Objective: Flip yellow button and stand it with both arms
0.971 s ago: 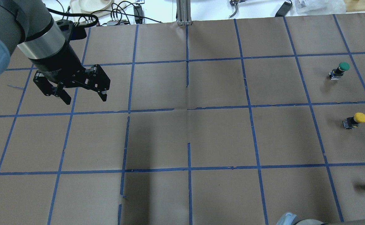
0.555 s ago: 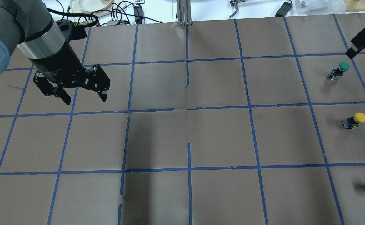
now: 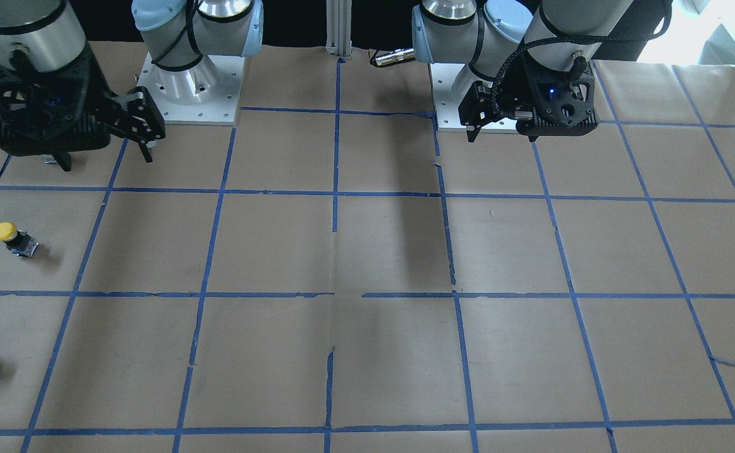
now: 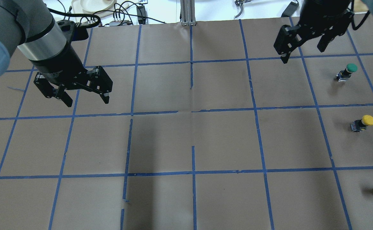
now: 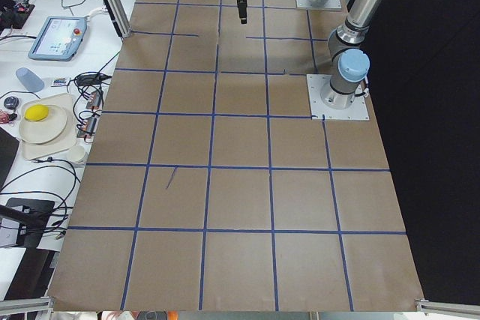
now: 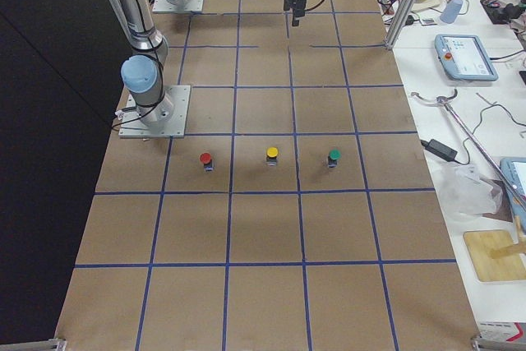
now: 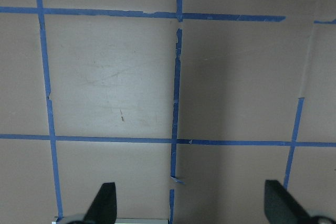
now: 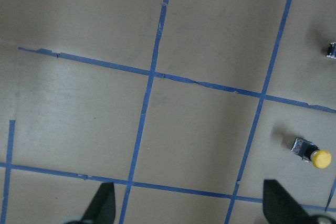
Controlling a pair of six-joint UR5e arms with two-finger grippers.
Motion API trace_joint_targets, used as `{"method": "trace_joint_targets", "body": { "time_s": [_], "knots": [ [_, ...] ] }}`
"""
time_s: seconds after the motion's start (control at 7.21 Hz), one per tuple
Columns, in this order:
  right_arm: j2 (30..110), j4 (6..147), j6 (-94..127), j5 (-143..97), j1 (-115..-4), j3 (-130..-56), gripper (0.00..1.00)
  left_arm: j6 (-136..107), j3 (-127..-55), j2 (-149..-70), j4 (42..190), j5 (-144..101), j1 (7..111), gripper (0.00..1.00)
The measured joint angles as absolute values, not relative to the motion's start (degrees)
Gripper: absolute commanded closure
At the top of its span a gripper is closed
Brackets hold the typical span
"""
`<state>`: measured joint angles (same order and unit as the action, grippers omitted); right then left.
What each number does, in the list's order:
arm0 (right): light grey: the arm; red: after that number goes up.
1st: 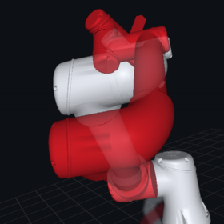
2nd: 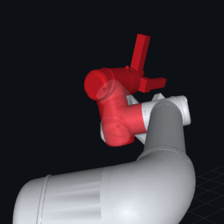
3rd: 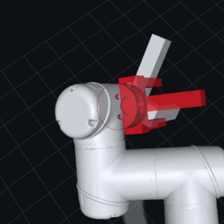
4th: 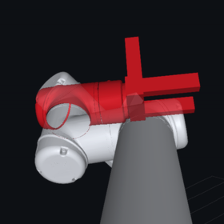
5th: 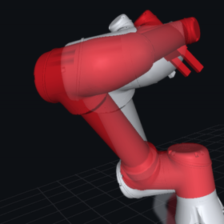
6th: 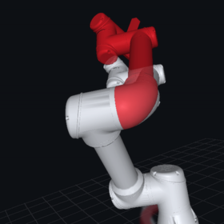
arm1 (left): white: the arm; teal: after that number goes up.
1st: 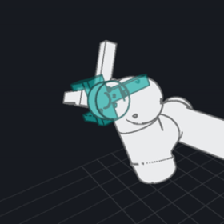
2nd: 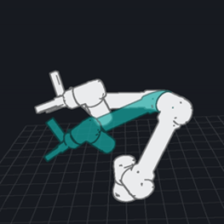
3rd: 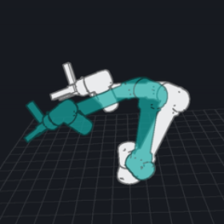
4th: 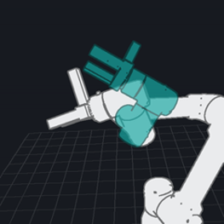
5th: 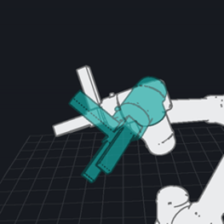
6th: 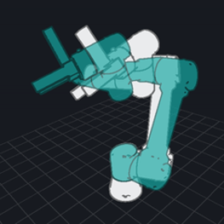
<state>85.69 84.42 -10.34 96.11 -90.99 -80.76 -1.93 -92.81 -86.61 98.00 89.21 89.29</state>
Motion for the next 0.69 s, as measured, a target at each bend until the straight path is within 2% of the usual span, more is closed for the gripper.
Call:
{"method": "trace_joint_targets", "body": {
  "time_s": [0.69],
  "knots": [
    [85.77, 88.62, -0.05, 95.19, -92.97, -84.37, 0.0, -1.93, -92.78, -86.57, 97.65, 89.28, 89.3, 0.0]
  ]
}}
